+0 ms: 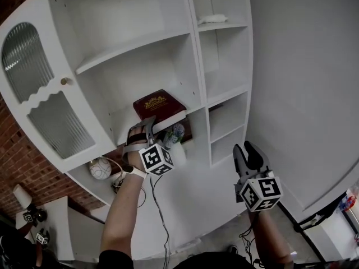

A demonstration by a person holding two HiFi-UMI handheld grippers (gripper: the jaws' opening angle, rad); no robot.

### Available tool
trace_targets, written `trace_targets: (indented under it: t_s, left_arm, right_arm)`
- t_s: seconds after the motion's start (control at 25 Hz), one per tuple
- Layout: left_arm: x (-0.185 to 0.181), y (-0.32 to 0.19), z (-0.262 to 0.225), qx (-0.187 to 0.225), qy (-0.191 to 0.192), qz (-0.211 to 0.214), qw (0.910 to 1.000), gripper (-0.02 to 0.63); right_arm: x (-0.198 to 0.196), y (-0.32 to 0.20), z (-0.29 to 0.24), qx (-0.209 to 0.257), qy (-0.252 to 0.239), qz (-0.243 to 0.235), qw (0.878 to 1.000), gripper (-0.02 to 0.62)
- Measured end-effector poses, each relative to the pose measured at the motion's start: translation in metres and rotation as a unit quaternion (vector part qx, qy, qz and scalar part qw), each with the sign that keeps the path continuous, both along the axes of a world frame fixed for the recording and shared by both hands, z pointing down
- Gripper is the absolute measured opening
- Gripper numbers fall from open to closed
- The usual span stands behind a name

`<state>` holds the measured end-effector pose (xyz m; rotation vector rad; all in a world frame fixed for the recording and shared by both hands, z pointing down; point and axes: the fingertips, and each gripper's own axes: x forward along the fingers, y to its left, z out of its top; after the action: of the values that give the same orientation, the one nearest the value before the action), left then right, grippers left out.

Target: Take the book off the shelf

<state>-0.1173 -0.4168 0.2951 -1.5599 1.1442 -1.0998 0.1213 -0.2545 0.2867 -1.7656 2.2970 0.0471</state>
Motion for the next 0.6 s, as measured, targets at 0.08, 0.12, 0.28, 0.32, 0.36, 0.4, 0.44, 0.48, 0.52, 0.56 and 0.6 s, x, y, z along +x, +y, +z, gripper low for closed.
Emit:
trace_targets:
  t_s: [0.08,0.12,0.28,0.32,0.36,0.4,0.44,0.48,0.52,0.56,0.6]
  left_arm:
    - [0.003,-0.007,0.000,0.006,-0.023,-0.007,0.9997,0.290]
    - [0.005,-0.009,0.000,0.008,-0.029,-0.010,0.9995,0.290]
    - [0.005,-0.014,0.002,0.006,-0.037,-0.024,0.9990,0.290]
    - [0.005,-0.014,0.003,0.009,-0.040,-0.026,0.9988,0.288]
    - [0.006,-0.013,0.002,0.014,-0.042,-0.026,0.9987,0.288]
    - [0.007,-0.011,0.001,0.021,-0.041,-0.024,0.9987,0.283]
    - [0.008,-0.008,-0.001,0.028,-0.037,-0.019,0.9987,0.255]
    - [0.009,-0.004,-0.002,0.032,-0.034,-0.015,0.9988,0.244]
    - [0.011,-0.001,-0.003,0.035,-0.031,-0.011,0.9989,0.242]
    - [0.012,0.003,-0.003,0.036,-0.031,-0.008,0.9988,0.241]
    - [0.012,0.007,-0.003,0.038,-0.034,-0.005,0.9987,0.239]
  right_arm:
    - [0.007,-0.001,0.006,-0.006,-0.003,0.001,1.000,0.136]
    - [0.009,-0.001,0.008,-0.008,-0.004,0.001,1.000,0.135]
    - [0.019,0.000,0.015,-0.015,-0.008,0.001,1.000,0.132]
    - [0.020,0.000,0.016,-0.016,-0.009,0.000,1.000,0.132]
    - [0.022,0.000,0.018,-0.017,-0.010,-0.001,1.000,0.130]
    - [0.022,0.000,0.019,-0.019,-0.011,-0.002,1.000,0.129]
    - [0.022,-0.001,0.021,-0.021,-0.011,-0.005,1.000,0.126]
    - [0.022,-0.001,0.023,-0.023,-0.012,-0.007,1.000,0.124]
    - [0.021,-0.002,0.025,-0.025,-0.012,-0.010,1.000,0.123]
    - [0.019,-0.002,0.026,-0.026,-0.012,-0.013,1.000,0.121]
    - [0.017,-0.003,0.026,-0.027,-0.011,-0.016,0.999,0.120]
